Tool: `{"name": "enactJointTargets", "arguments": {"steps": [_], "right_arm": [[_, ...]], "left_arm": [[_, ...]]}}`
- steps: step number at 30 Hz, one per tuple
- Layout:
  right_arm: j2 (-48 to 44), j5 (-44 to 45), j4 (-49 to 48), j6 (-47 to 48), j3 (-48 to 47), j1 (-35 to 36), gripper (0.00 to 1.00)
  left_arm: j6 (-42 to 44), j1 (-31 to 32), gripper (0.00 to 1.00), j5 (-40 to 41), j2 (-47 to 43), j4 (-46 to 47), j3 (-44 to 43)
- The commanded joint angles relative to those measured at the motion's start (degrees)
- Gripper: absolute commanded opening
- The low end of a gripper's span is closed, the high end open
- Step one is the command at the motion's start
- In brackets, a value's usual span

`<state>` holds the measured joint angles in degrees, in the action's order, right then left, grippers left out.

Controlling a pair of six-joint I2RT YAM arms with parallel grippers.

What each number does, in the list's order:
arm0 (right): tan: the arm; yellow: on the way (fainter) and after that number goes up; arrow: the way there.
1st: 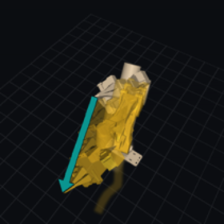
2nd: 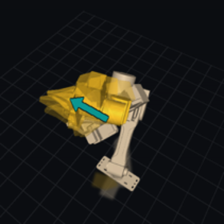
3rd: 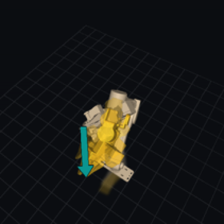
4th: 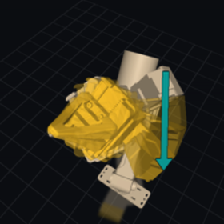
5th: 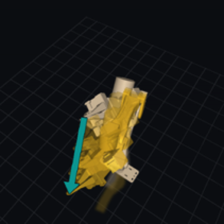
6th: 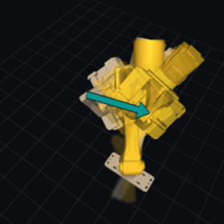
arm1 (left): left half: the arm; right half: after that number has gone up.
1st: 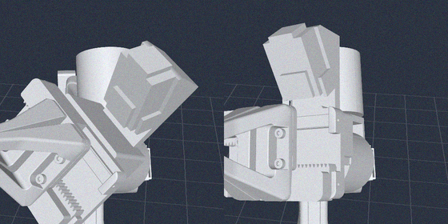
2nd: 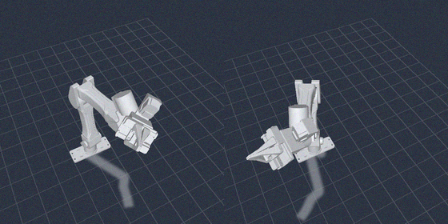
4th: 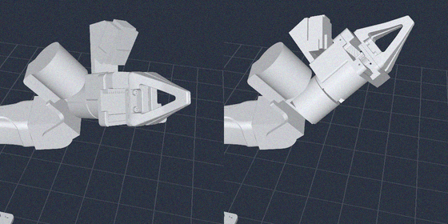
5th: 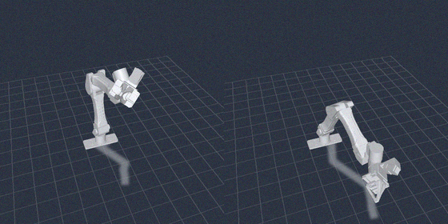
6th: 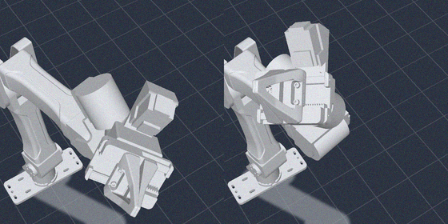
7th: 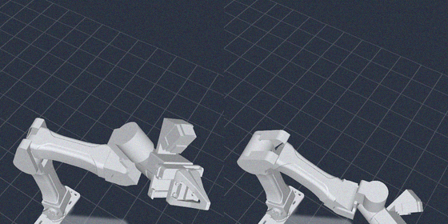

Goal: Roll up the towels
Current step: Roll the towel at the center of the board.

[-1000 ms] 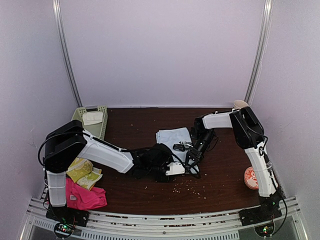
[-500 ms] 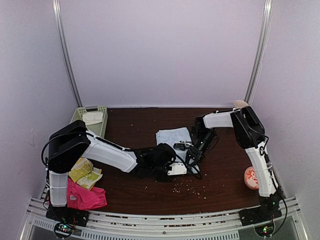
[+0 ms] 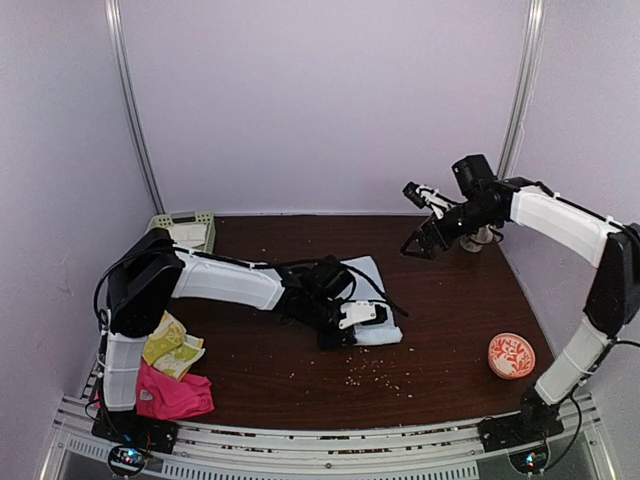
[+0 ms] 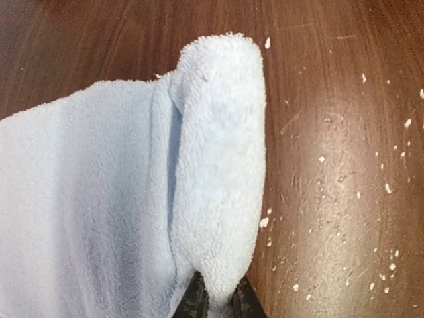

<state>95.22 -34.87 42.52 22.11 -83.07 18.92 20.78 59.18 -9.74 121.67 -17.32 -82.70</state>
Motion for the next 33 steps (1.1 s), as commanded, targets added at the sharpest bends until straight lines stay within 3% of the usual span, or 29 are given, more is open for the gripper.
{"name": "enactJointTargets", "arguments": {"steps": [1,3,6,8,11,14,17,26,33], "right_arm": [[-4.5,8.1,-25.3,-12.4,10.5,-5.4,1.0],[-3.8,0.8,-21.0,-10.3,8.9,-8.1,0.95],[-3.9,-6.4,-10.9,2.2,7.9,-8.9,0.71],[-6.1,-7.0,-7.9,8.2,12.3,-8.8,0.54],[-9.7,-5.9,-3.0,17.8,19.3,-7.6,0.44],[-12.6,-2.9,-1.1,24.5,25.5,-3.2,0.45],[-14.2,1.5,-5.5,24.5,29.0,4.2,0.5],[-4.3,6.0,-11.8,22.7,24.5,18.7,0.53],[0.5,7.0,-16.4,22.3,25.1,23.1,0.53]], "left_arm": [[-7.4,-3.9,0.11,-17.2,7.3,-14.7,-5.9],[-10.3,-6.3,0.11,-24.5,10.6,-18.2,-9.8],[-13.4,-8.5,0.11,-31.3,14.8,-22.7,-14.7],[-15.3,-9.4,0.11,-34.2,16.3,-23.9,-16.3],[-19.7,-10.3,0.11,-40.4,17.8,-24.7,-18.4],[-23.1,-10.8,0.11,-45.6,18.8,-24.7,-19.7],[-25.4,-11.1,0.1,-47.3,19.4,-24.7,-20.4],[-27.1,-12.3,0.08,-46.2,19.7,-24.7,-19.5],[-29.3,-12.7,0.09,-45.5,18.9,-20.5,-17.5]]}}
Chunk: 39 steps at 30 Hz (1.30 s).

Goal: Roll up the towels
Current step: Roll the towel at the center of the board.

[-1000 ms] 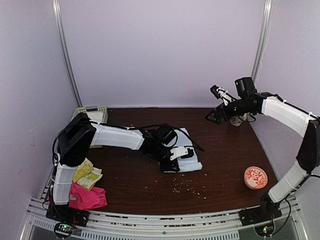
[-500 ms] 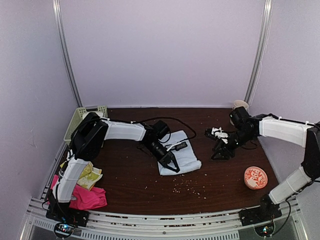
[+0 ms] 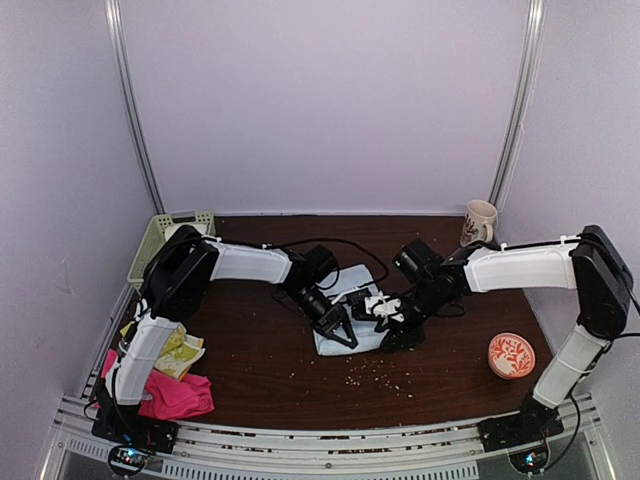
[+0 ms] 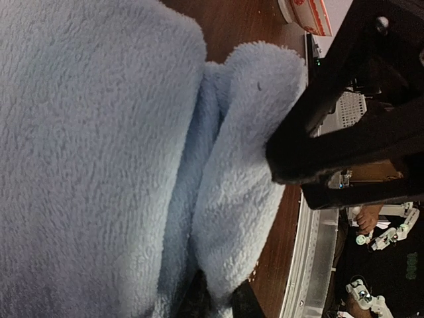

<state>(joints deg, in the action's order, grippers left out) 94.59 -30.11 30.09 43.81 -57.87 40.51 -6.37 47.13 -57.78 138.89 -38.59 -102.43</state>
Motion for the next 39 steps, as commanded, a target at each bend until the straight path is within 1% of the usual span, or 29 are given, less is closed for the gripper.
{"name": "enactJointTargets", "arguments": {"steps": [1,4,7,9,11,13,17,18,20,21,22,23,26,28,29,30,31,32,33,35,36,39], "right_arm": [[1.8,2.5,-4.7,0.4,0.1,1.8,0.52],[4.1,3.2,-6.4,-0.1,0.7,2.4,0.47],[6.4,3.6,-6.7,-0.1,0.5,2.5,0.33],[7.4,3.6,-5.8,-0.1,0.1,2.5,0.19],[7.6,2.6,-3.9,-0.1,-0.5,2.4,0.09],[7.4,0.6,-0.6,1.0,-1.7,2.5,0.03],[8.0,-3.8,10.2,4.2,-6.3,2.5,0.01],[8.9,-4.5,13.5,4.6,-8.0,2.5,0.0],[12.3,-5.9,23.1,5.9,-12.0,2.4,0.0],[13.9,-6.7,26.1,6.3,-13.5,2.2,0.0],[15.2,-7.5,28.1,6.3,-14.5,1.9,0.0],[16.4,-8.1,29.1,6.0,-15.4,1.9,0.0],[21.0,-9.3,31.0,4.1,-19.5,1.7,0.0],[25.2,-10.3,33.9,3.4,-23.8,1.5,0.0],[27.7,-10.9,35.9,3.5,-26.2,1.3,0.0],[30.4,-11.1,37.8,3.3,-28.7,1.1,0.0],[33.2,-11.1,39.3,2.3,-32.0,0.6,0.0],[36.2,-11.5,40.9,1.8,-34.4,-0.4,0.0],[39.0,-12.5,42.9,1.6,-36.8,-1.3,0.0],[43.9,-15.3,46.2,1.2,-41.0,-2.7,0.0],[46.2,-15.9,47.5,0.3,-42.8,-3.4,0.0],[50.6,-16.2,47.6,-3.4,-45.5,-4.6,0.0]], "left_arm": [[-2.5,-0.7,0.09,2.7,1.5,1.7,2.7],[-3.3,-0.8,0.1,3.1,0.7,3.9,4.0],[-4.4,-0.9,0.12,3.4,-1.0,7.2,6.0],[-5.2,-1.0,0.14,4.4,-3.0,10.2,8.0],[-5.6,-1.2,0.21,5.4,-6.0,14.6,11.2],[-6.0,-1.2,0.27,8.1,-10.5,19.5,14.9],[-7.6,-1.9,0.34,13.4,-19.1,29.5,23.7],[-8.1,-2.2,0.35,14.2,-20.9,31.4,25.7],[-9.5,-3.1,0.36,14.5,-24.1,34.4,28.7],[-11.5,-3.9,0.36,14.2,-25.6,36.8,30.4],[-13.1,-4.6,0.36,14.9,-27.5,39.7,32.8],[-13.8,-4.8,0.36,17.7,-29.5,42.3,35.4],[-12.4,-4.8,0.36,23.0,-35.9,47.3,40.3],[-10.1,-4.2,0.37,27.4,-40.3,50.7,44.1],[-7.5,-3.2,0.38,31.3,-42.8,51.4,45.5],[-4.1,-1.5,0.78,37.2,-45.1,51.3,46.9],[0.2,0.8,0.95,42.2,-48.1,52.4,48.8],[4.4,2.8,0.98,45.8,-51.8,54.8,51.2],[8.4,4.9,0.98,48.8,-53.7,56.5,52.9],[12.1,7.1,0.98,54.0,-54.8,56.8,53.2],[10.5,7.1,0.98,56.3,-54.3,56.4,52.5],[2.8,6.7,0.98,62.8,-51.9,57.5,51.0]]}}
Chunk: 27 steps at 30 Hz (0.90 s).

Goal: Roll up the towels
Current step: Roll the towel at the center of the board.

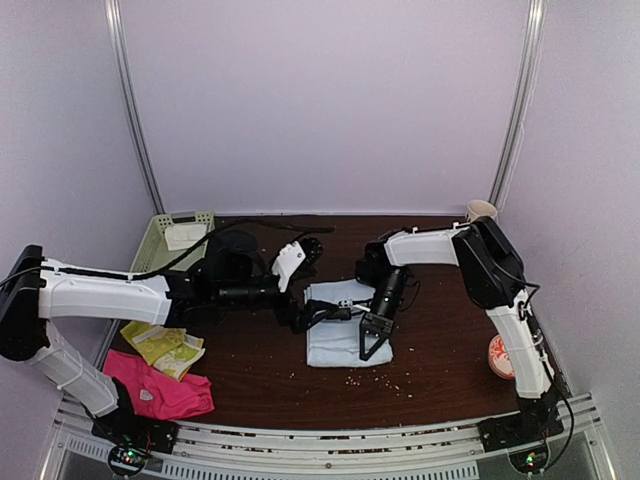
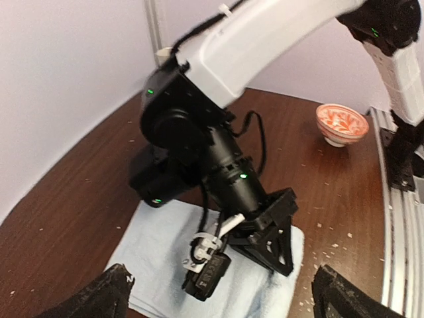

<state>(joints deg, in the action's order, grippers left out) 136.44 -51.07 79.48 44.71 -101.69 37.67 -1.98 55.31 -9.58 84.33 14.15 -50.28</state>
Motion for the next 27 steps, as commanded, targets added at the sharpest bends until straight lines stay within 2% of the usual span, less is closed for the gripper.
{"name": "enactJointTargets", "arguments": {"steps": [1,4,6,9,12,14,16,18,23,27], "right_arm": [[9.5,4.7,-1.8,-4.8,-1.9,-2.1,0.0],[10.2,5.2,-1.8,-5.4,-2.1,-2.6,0.0],[10.7,5.8,-1.7,-5.8,-2.3,-2.6,0.0],[12.3,7.5,-1.7,-6.5,-3.4,-2.7,0.0],[13.5,7.9,-1.7,-8.0,-4.1,-3.2,0.0],[13.4,7.5,-1.7,-8.1,-3.7,-3.4,0.0],[13.4,7.4,-1.7,-7.8,-3.2,-3.5,0.0],[13.7,7.5,-1.7,-7.9,-3.2,-3.5,0.0],[14.0,7.3,-1.7,-8.2,-3.5,-3.5,0.0],[13.8,7.4,-1.7,-7.9,-3.1,-3.5,0.0]], "left_arm": [[-3.7,-1.8,0.98,14.9,3.4,4.7,-1.7],[-4.4,-3.2,0.97,6.7,5.9,4.8,-3.6],[1.8,-2.9,0.83,-0.3,7.7,1.7,-5.6],[9.8,0.4,0.69,3.5,10.6,-6.1,-9.2],[21.7,5.0,0.63,3.4,10.1,-6.3,-6.6],[26.4,7.3,0.61,4.1,12.3,-10.5,-7.9],[27.3,8.3,0.57,7.7,17.4,-18.3,-13.0],[28.8,8.9,0.49,8.0,21.9,-24.2,-17.4],[32.7,12.1,0.48,6.5,24.7,-23.3,-17.5],[33.0,13.0,0.46,9.7,27.5,-23.7,-19.0]]}}
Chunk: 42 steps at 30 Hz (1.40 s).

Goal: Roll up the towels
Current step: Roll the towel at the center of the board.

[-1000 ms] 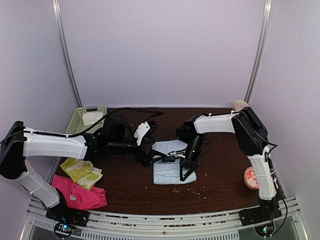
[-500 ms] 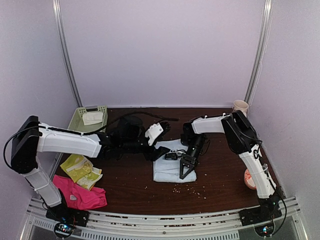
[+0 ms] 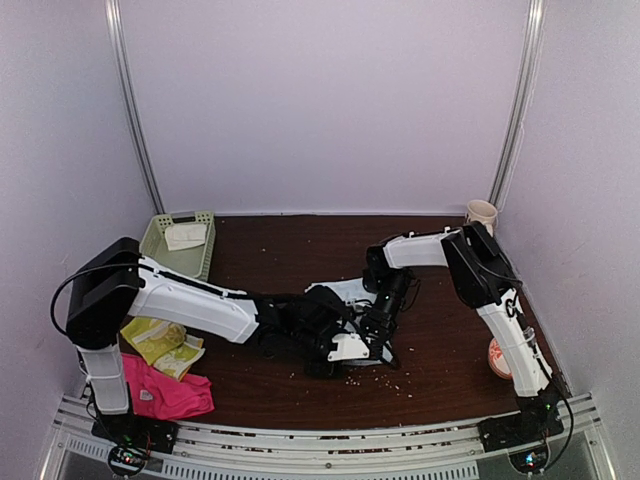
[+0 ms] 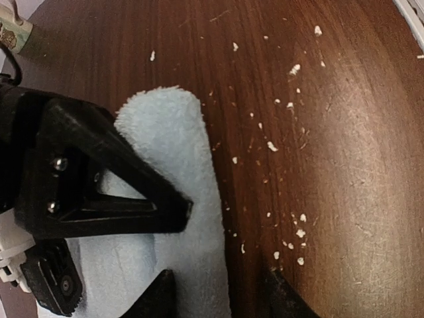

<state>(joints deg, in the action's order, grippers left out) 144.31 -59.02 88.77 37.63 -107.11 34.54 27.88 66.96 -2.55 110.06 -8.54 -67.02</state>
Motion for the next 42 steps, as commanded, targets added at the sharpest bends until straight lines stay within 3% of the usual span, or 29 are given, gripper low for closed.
{"name": "enactJointTargets", "arguments": {"steps": [1,9,15,19,23,27,34,38,42], "right_arm": [[6.0,15.3,-11.0,-0.8,2.4,-0.4,0.0],[4.8,15.1,-11.0,0.2,3.1,-0.4,0.0],[4.5,15.0,-11.0,0.0,2.9,-0.4,0.0],[4.3,14.7,-11.0,0.0,3.0,-0.4,0.0],[2.0,14.5,-11.0,0.1,3.0,-0.4,0.03],[-5.0,14.3,-11.0,1.3,4.3,-0.5,0.22],[-21.6,12.4,-10.9,3.9,3.4,-6.3,0.31],[-30.1,7.3,-11.6,7.7,4.0,-9.7,0.33],[-36.3,0.5,-11.1,13.4,6.9,-12.5,0.32]], "left_arm": [[3.2,1.4,0.46,3.4,2.2,-0.8,-2.2],[1.8,1.5,0.4,10.1,4.3,1.9,-0.4],[2.7,1.5,0.48,13.6,3.9,5.6,2.1],[2.7,1.4,0.38,12.5,5.0,5.0,1.7],[2.1,1.4,0.2,10.1,5.3,3.4,1.0],[0.4,1.3,0.12,7.9,4.5,1.6,1.0],[-7.1,-3.7,0.09,-5.9,4.8,-4.7,-1.2],[-10.4,-9.1,0.09,-19.8,8.2,-8.6,-4.2],[-13.5,-14.9,0.1,-35.6,16.6,-18.2,-13.9]]}}
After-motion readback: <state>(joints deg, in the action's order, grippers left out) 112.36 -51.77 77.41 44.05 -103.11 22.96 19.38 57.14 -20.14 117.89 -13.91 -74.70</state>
